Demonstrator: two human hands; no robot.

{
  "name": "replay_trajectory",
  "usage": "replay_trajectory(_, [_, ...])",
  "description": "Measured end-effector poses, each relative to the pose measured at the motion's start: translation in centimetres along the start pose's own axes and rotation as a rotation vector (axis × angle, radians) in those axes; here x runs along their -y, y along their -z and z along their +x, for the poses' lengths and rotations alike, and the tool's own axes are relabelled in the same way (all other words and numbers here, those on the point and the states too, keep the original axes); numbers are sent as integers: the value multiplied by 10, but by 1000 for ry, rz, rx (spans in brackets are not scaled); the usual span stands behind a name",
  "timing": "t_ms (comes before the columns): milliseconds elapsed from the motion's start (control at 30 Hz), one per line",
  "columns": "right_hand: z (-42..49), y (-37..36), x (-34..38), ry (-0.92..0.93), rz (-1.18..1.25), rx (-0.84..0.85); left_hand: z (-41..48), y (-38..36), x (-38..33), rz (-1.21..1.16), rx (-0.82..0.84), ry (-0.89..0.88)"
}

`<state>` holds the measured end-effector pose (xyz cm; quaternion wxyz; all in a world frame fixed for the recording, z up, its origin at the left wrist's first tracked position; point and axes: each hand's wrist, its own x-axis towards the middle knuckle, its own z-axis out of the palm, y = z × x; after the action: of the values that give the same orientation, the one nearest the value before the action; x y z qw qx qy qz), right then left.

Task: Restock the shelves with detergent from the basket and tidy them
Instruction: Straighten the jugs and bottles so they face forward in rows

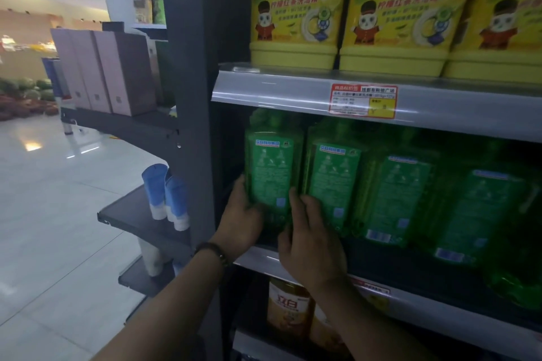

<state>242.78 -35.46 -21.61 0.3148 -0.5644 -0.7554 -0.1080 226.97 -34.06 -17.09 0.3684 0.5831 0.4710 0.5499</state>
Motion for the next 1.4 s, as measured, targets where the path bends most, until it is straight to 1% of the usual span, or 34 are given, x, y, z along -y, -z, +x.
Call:
replay_trajectory(67, [2,4,0,-7,-33,60,-5,-2,4,31,-16,-57])
replay_trajectory(133, [4,7,0,-9,-13,121,-16,-8,8,188,-51,-75])
replay_trajectory(200, [5,10,-2,-11,44,138,-28,-17,10,399,-95,-5])
replay_trajectory(233, [5,11,-3,-6,76,133,-33,-21,8,453,-109,23])
replay_trajectory(300, [5,12,-4,28,115,116,-39,-25,4,450,-130,64])
replay_trajectory(367, [4,11,-5,69,129,111,-35,-24,0,386,-176,84])
replay_trajectory(433, [4,10,-6,117,118,120,-33,-20,-5,328,-177,92])
replay_trajectory(533, [7,10,-3,152,96,130,-35,-16,-6,114,-170,-1])
replay_trajectory(567, [7,10,-2,140,111,118,-40,-16,-7,104,-172,-14])
replay_trajectory(600, [7,10,-2,120,133,105,-43,-16,-5,113,-184,-23])
replay_trajectory(700, [5,10,-1,35,252,62,-50,-18,4,253,-202,-24])
replay_trajectory(800, [0,13,1,-2,310,44,-55,-28,4,274,-174,-58])
replay_trajectory(867, [-2,14,2,2,279,52,-59,-32,1,324,-177,-61])
replay_trajectory(967, [3,12,-1,28,163,85,-63,-35,-1,372,-165,-77])
replay_trajectory(1100, [9,12,3,-20,34,166,-61,-32,-2,381,-106,-99])
replay_trajectory(1167, [7,13,5,-33,35,157,-53,-24,1,357,-102,-89])
replay_trajectory(1267, [3,11,6,4,1,128,-44,-15,3,367,-91,-96])
replay_trajectory(1333, [6,11,5,13,-23,123,-39,-15,4,448,-74,-119])
replay_trajectory(1400, [10,9,4,-16,-50,161,-35,-15,8,544,-35,-107])
